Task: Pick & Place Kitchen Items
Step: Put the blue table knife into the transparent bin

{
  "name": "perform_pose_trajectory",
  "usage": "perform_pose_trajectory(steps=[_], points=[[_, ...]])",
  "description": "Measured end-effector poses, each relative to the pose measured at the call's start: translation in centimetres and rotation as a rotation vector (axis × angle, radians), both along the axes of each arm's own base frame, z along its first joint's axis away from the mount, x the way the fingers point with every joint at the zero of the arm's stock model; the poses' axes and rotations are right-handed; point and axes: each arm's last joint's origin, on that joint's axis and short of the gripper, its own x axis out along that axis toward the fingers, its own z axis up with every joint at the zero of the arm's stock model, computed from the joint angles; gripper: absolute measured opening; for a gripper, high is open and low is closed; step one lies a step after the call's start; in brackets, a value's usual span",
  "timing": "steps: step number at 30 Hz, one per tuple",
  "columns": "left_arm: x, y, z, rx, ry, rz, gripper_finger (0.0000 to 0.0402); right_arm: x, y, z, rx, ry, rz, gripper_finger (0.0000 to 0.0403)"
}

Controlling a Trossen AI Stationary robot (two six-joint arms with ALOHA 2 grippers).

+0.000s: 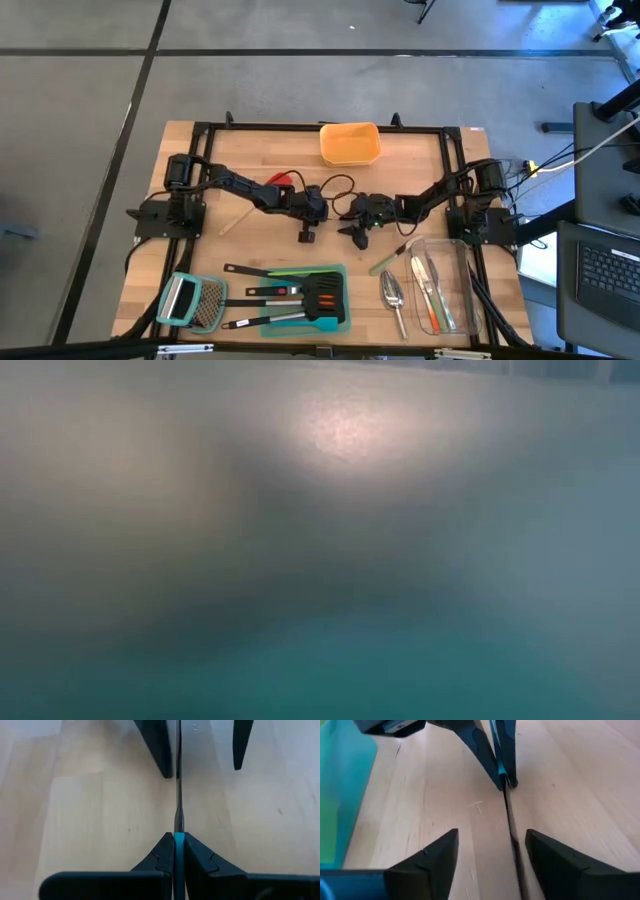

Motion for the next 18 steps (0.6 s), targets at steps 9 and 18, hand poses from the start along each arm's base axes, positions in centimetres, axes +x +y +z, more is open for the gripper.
perform_pose_trajectory(steps=[9, 18], points=[[-0.25, -0.54, -0.17, -0.104, 0.035, -0.022, 0.0013, 0.0, -0.07, 0.0, -0.055, -0.01, 0.028, 0.0241], [-0.29, -0.68, -0.19, -0.063, 0.039, 0.041, 0.0013, 0.13, -0.23, 0.11, -0.043, -0.027, -0.011, 0.0226]])
